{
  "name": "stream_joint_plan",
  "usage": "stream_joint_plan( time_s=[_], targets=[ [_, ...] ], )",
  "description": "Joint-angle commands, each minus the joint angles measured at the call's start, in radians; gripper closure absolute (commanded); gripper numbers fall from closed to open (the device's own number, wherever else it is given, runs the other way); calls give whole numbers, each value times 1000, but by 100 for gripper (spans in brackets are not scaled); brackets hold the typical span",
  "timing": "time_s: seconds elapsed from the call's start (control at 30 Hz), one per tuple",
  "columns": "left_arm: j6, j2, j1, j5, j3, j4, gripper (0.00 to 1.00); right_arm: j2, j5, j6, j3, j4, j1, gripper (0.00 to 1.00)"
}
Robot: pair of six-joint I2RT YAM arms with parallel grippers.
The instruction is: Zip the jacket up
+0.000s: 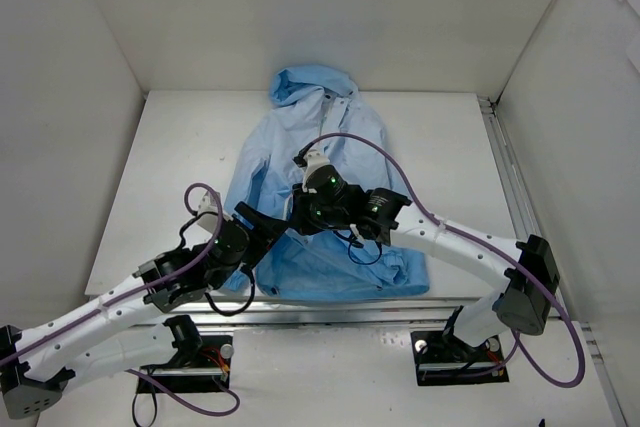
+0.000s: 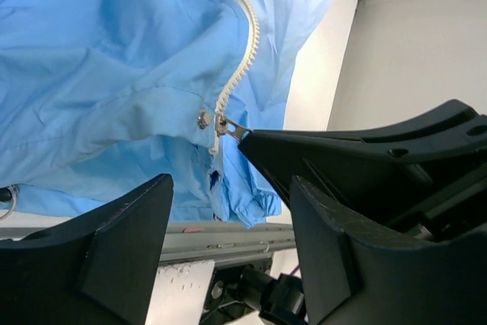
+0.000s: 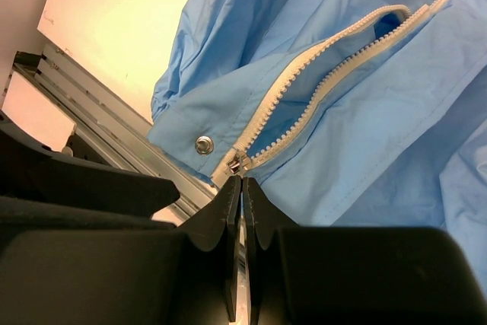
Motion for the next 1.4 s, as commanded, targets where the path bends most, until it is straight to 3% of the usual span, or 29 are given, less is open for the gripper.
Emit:
stream_joint_plan(
  time_s=[0.0, 0.2, 0.97, 1.03, 1.27, 1.37],
  targets=[
    [-54, 10, -21, -91, -2, 23, 42, -3, -27, 26, 58, 56, 4, 100],
    [-116, 1, -32, -157, -68, 89, 44, 0, -41, 30, 44, 57, 2, 100],
    [-87, 93, -32, -266, -62, 210, 59, 2, -57, 13, 47, 56, -9, 100],
    [-85, 93, -32, -270, -64, 212, 64, 0, -63, 13, 47, 56, -9, 100],
    [-85, 85, -32, -254, -73, 209, 100, 5, -73, -1, 52, 56, -12, 100],
    [-82, 72, -32, -245, -67, 180, 100, 3, -69, -23, 53, 56, -13, 100]
  ],
)
